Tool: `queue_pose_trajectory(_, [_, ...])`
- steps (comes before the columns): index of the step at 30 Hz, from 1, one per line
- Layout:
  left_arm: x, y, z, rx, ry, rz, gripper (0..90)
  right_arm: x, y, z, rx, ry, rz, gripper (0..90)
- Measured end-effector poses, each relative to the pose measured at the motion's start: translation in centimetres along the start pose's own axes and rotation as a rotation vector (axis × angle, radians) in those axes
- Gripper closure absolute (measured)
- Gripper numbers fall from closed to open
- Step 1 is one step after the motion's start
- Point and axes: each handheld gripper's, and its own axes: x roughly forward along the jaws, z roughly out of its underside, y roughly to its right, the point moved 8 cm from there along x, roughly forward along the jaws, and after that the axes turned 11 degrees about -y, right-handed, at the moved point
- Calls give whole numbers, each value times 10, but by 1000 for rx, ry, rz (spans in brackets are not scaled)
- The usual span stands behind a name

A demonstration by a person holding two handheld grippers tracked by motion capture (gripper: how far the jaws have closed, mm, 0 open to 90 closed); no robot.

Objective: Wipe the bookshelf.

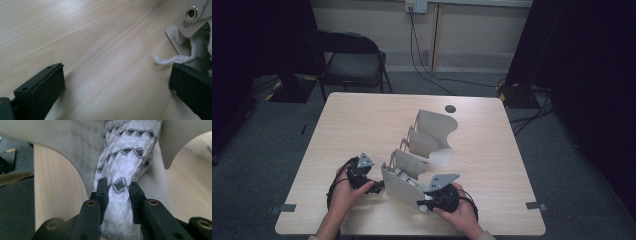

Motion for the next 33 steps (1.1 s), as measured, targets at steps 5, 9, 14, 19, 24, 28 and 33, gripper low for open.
queue_pose_trajectory(5, [0, 0, 0, 0, 0, 0, 0, 3, 1, 6, 17, -16, -12, 787])
queue_pose_trajectory(9, [0, 0, 0, 1, -1, 0, 0, -2, 0, 15, 16, -44, -13, 790])
queue_pose_trajectory(14, [0, 0, 0, 1, 0, 0, 0, -14, -1, 32, 46, -70, -32, 791])
queue_pose_trajectory(19, [0, 0, 0, 1, 0, 0, 0, -24, 1, 43, 70, -86, -45, 793])
queue_pose_trajectory(24, [0, -1, 0, 9, -7, -4, 0, -31, 11, 23, 90, -10, 11, 792])
queue_pose_trajectory(28, [0, -1, 0, 8, -6, -1, 0, -15, 15, 7, 72, -29, 22, 788])
queue_pose_trajectory(33, [0, -1, 0, 11, -6, 1, 0, 2, 19, 8, 61, -67, 50, 783])
